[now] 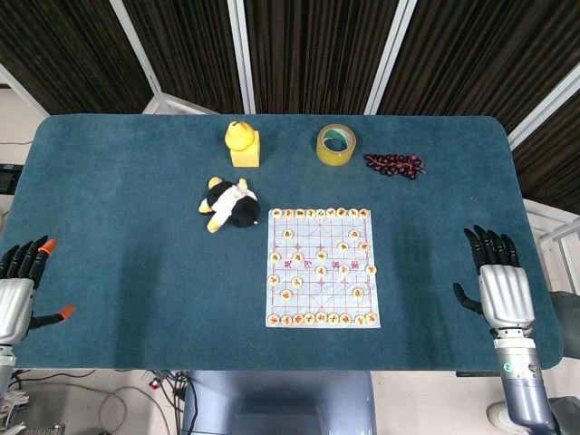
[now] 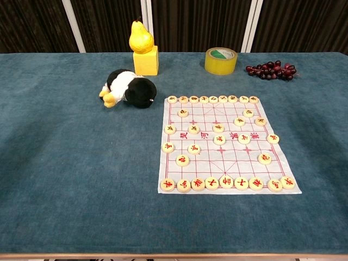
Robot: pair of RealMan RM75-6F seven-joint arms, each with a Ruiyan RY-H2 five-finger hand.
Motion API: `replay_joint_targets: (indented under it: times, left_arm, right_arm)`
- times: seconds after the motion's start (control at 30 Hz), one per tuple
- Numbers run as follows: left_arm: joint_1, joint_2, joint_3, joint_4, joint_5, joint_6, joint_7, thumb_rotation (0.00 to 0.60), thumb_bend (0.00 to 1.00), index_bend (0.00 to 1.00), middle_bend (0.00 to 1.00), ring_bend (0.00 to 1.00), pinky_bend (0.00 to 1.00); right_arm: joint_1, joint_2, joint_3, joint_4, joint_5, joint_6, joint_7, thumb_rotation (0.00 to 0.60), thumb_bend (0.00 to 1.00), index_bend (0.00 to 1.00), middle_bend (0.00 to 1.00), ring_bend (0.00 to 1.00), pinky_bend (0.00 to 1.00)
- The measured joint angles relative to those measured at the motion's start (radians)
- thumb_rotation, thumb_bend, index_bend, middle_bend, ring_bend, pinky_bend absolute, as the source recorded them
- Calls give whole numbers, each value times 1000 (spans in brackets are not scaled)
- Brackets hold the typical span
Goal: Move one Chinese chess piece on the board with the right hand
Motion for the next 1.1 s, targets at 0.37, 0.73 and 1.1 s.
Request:
replay_joint_targets:
  times: [0.37,0.73,1.1]
  left_arm:
    - [-5,-1,0,1,0,-11,-10,600,0,0,0,0,0]
    - [-9,6,1,0,1,-21,-36,600,0,0,0,0,0]
    - [-16,9,-2,1,-10,-40,-56,600,0,0,0,0,0]
  right_arm:
    - [45,8,67,-64,34,-54,-35,600,361,0,155,152,175]
    - [247,-44,202,-165,207,-217,-185,600,361,107,919,948,851]
    - [445,-269,206,-136,456,-294,-422,600,360,292,1000,1000,906]
